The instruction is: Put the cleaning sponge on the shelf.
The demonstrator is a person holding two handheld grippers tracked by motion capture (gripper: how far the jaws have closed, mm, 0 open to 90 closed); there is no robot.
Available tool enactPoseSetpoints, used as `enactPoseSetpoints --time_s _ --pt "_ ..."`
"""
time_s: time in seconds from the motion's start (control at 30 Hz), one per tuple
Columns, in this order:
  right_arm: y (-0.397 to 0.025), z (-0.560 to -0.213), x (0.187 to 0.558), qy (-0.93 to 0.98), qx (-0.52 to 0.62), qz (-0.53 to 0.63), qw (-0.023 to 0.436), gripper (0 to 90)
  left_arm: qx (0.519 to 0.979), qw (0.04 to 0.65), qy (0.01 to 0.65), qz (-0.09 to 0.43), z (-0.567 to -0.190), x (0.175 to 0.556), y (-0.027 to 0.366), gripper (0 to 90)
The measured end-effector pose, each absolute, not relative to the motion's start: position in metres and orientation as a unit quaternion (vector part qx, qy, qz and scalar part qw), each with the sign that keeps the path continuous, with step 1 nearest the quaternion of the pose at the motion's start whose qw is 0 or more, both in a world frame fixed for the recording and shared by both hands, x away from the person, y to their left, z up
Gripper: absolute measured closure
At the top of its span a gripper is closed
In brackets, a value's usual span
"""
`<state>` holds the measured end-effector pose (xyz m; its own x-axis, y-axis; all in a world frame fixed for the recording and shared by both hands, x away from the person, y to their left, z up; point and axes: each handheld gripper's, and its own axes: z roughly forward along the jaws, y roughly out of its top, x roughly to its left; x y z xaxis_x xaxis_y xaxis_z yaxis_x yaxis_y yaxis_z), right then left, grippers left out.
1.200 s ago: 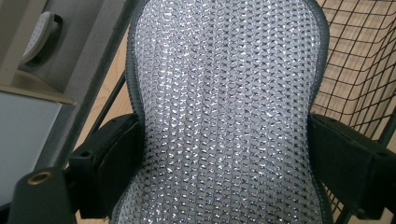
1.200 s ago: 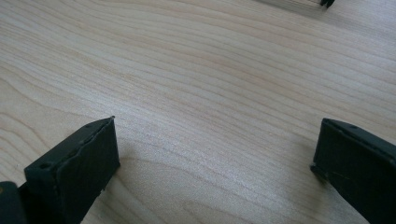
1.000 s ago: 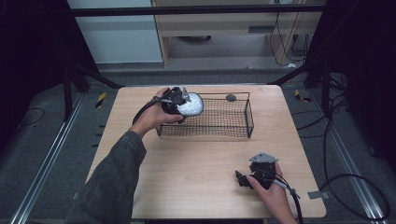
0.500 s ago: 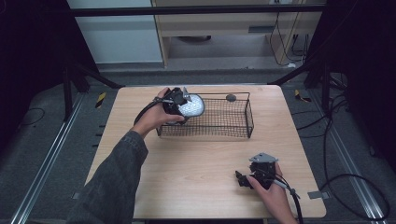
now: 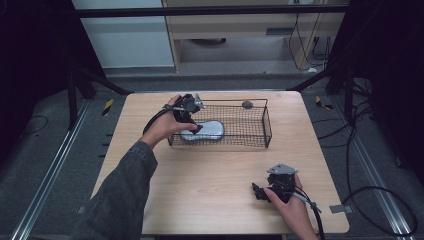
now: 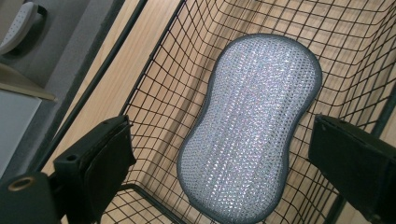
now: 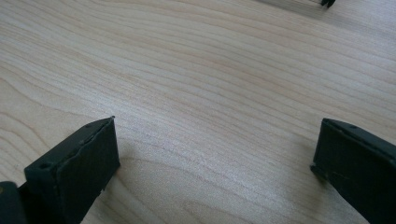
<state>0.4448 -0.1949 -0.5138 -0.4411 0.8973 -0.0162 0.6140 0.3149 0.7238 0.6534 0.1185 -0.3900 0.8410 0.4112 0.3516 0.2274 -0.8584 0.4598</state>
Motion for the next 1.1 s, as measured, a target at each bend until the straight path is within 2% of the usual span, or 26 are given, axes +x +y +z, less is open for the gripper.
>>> enactPoseSetpoints --time_s 0.47,1.1 --pt "-0.195 -0.514 0.445 0.782 0.482 0.33 0.214 0.4 0.929 0.23 0.176 0.23 -0.382 0.643 0.121 6.9" --pt "-0.195 -0.514 0.445 0.782 0.484 0.33 0.212 0.4 0.919 0.257 0.185 0.235 -0.375 0.618 0.119 3.5"
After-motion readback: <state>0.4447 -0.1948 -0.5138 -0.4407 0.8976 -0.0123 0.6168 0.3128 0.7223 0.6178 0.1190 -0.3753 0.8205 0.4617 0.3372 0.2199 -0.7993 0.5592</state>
